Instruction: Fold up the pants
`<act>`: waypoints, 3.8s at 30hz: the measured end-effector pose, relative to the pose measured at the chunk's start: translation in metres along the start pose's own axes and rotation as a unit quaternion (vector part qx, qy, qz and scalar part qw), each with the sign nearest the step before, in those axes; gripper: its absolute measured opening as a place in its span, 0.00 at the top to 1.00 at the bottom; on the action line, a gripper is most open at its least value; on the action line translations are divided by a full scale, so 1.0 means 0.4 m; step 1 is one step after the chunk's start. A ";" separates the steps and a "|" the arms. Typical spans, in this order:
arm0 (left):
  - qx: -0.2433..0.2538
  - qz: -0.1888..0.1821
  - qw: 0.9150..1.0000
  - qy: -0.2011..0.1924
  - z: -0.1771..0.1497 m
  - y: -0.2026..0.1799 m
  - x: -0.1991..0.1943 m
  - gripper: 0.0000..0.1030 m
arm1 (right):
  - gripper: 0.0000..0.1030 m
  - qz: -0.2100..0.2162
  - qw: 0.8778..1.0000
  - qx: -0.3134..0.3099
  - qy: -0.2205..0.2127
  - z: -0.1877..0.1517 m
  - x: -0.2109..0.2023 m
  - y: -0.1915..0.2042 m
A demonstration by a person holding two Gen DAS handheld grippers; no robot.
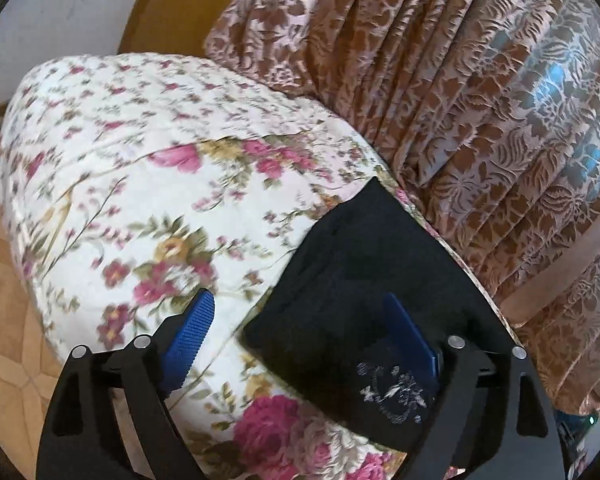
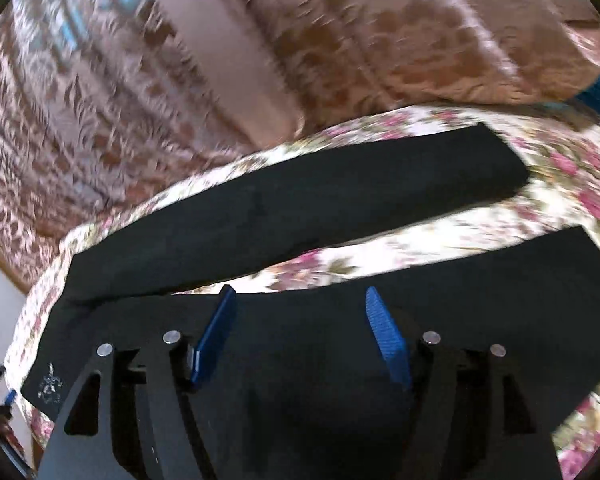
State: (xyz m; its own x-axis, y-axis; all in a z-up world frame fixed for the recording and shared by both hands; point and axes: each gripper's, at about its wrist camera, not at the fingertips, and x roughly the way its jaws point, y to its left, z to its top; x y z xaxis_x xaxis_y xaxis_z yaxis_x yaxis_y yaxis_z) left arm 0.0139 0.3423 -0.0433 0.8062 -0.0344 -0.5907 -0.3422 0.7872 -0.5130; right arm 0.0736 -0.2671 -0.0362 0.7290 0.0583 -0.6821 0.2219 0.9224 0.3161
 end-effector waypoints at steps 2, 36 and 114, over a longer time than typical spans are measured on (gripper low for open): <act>0.013 -0.011 1.000 0.002 0.020 -0.026 0.008 0.12 | 0.34 -0.006 1.000 -0.013 0.008 0.004 0.039 0.016; 0.175 0.040 0.979 0.094 0.349 -0.433 0.787 0.12 | 0.22 -0.002 1.000 -0.019 0.019 -0.043 0.141 0.017; -0.069 -0.222 0.973 -0.007 0.079 -0.143 0.327 0.86 | 0.88 0.182 0.933 0.243 0.193 0.264 0.371 0.282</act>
State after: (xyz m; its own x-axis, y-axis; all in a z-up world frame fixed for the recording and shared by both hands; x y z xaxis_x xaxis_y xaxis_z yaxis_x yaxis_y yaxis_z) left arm 0.1540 0.3123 -0.0716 0.8958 -0.3420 -0.2837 -0.0200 0.6068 -0.7946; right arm 0.2753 -0.1946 -0.0322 0.5472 0.5535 -0.6278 0.3411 0.5376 0.7712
